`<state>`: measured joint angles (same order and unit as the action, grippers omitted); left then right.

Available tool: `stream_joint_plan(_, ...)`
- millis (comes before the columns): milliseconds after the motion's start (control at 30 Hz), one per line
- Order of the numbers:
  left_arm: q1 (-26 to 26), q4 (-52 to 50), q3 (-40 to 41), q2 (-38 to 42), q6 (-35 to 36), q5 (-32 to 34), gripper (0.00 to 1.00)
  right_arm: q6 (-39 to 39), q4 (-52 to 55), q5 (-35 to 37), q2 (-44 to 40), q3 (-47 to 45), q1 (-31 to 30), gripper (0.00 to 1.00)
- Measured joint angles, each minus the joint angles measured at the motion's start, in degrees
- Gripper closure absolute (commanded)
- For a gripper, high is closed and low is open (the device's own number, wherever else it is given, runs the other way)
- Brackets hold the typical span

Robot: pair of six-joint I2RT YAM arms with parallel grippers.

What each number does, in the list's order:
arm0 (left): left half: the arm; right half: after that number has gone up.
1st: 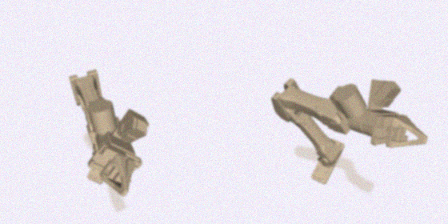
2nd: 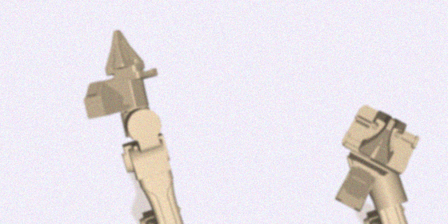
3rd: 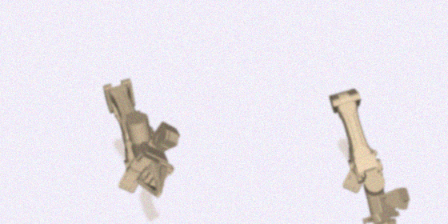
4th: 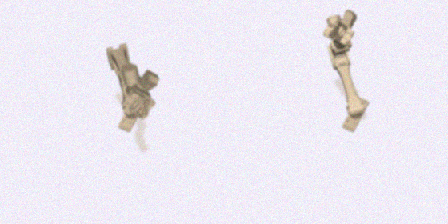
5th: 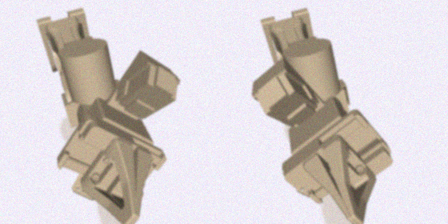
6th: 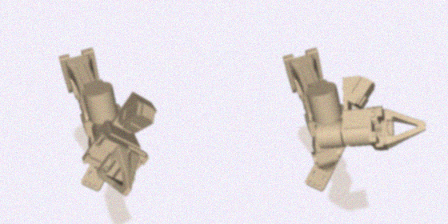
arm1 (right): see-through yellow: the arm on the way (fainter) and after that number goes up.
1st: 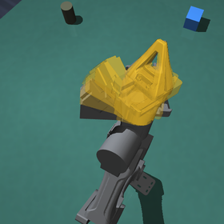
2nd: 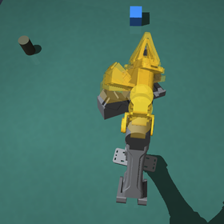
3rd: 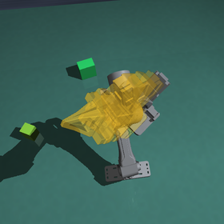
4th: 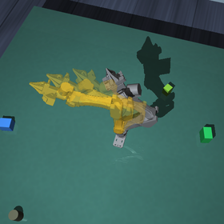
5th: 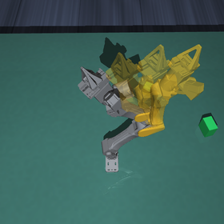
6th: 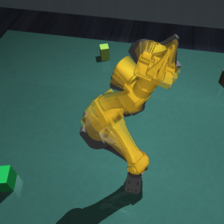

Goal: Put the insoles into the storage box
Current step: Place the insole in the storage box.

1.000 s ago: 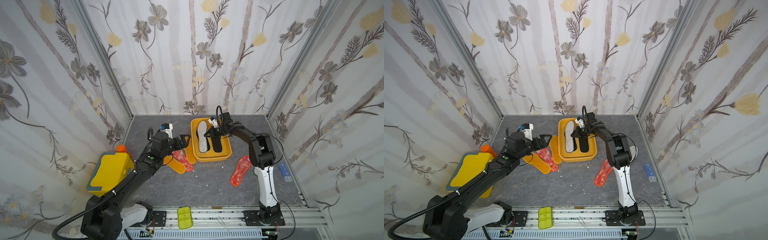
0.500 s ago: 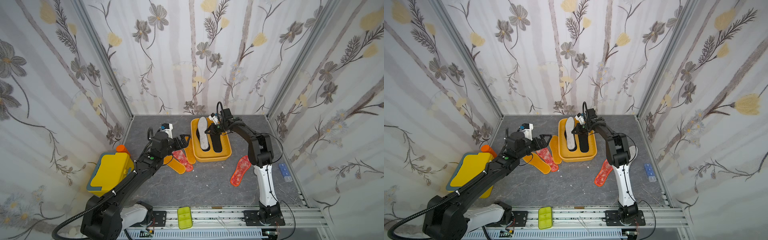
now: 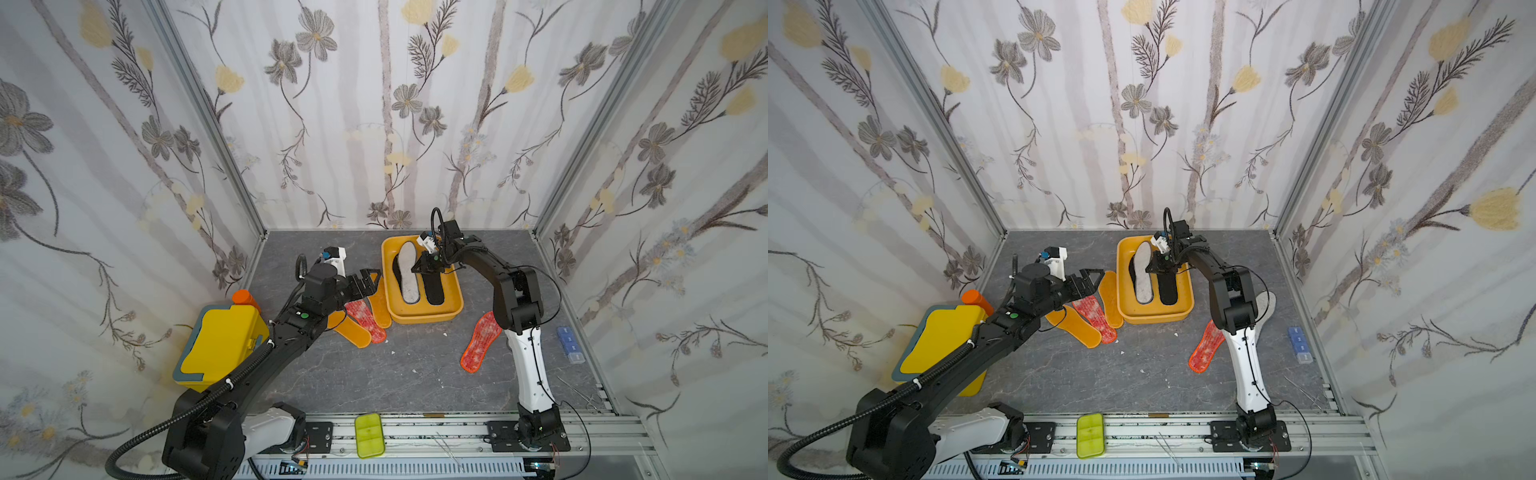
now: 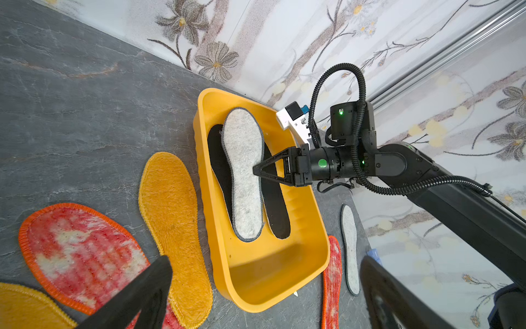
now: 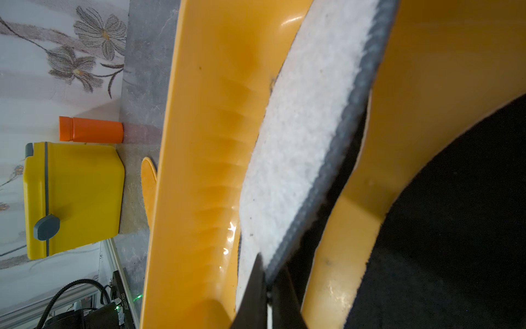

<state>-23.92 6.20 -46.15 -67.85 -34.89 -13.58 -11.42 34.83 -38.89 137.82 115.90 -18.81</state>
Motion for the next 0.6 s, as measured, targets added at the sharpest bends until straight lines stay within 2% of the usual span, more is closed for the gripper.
stream_joint_plan(600, 0.00, 0.00, 0.00, -0.02, 0.00, 0.02, 0.00, 1.40, -1.70, 2.03, 0.96, 0.00, -2.03, 1.00)
